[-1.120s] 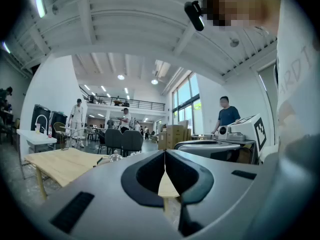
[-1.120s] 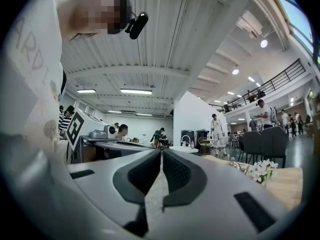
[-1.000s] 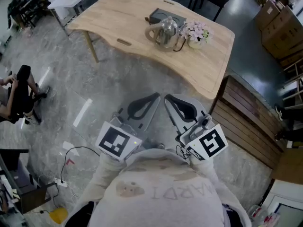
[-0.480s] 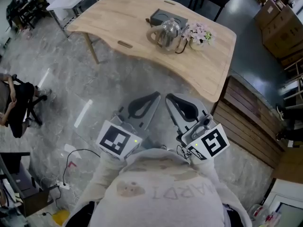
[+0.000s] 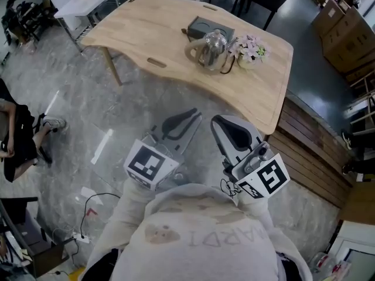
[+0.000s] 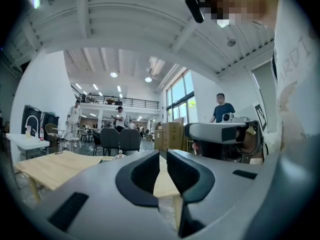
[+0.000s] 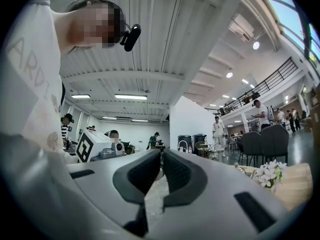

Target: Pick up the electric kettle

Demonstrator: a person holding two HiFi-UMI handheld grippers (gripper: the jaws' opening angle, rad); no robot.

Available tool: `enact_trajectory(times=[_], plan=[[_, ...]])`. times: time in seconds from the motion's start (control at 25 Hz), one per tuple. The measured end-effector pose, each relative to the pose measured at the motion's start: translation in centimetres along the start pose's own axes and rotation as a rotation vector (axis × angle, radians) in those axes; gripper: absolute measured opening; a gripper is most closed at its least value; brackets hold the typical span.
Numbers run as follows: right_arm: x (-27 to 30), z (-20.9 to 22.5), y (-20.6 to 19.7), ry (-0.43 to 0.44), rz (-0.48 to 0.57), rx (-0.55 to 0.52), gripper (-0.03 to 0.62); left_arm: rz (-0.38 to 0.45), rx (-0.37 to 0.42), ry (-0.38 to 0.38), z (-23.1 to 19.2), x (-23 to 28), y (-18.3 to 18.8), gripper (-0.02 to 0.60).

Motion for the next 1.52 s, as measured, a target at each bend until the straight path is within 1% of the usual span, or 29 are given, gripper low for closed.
enact_trajectory(times=[0.16,0.28,0.48,0.64,1.12,1.52], plan=[[1.7,-0.4,0.0,-0.010,0.007,-0.016,0.028,-0.015,0.020,-0.039,-1.8,0.1,-0.1,0.055],[2.4,-0.5,0.1,-0.025,0.015,-0.022,0.028,-0.023,0.022,-0.053,-3.0,0.3,-0.3,0.072],[2.9,-0.2,-0.1,-0.051,0.010,-0.005,0.028,-0.038,-0.009,-0.063,-4.4,0.8,-1.4,0.095],[3.5,0.7,-0.2,-0.060,0.006,-0.008,0.028,-0.055,-0.022,-0.055,-6.2,2.0,-2.3,0.110],[7.2,6.1,-0.6,-0.021,0.026,0.001,0.028,-0.126,-0.029,-0.027,-11.8,6.4,-4.1,0.147],[9.9,11.4,-1.6,-0.028,0.005,0.026,0.028,-0.174,-0.044,-0.016,-16.7,11.0,-5.9,0.169]])
Point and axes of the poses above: the fingertips, and each gripper's own axes: x forward along the fingers, z to its right, y out of its top, the point moved 9 cm from there along -x, backward along the fingers, and after that the axes turned 1 degree about -x, right-handed, at the moved point
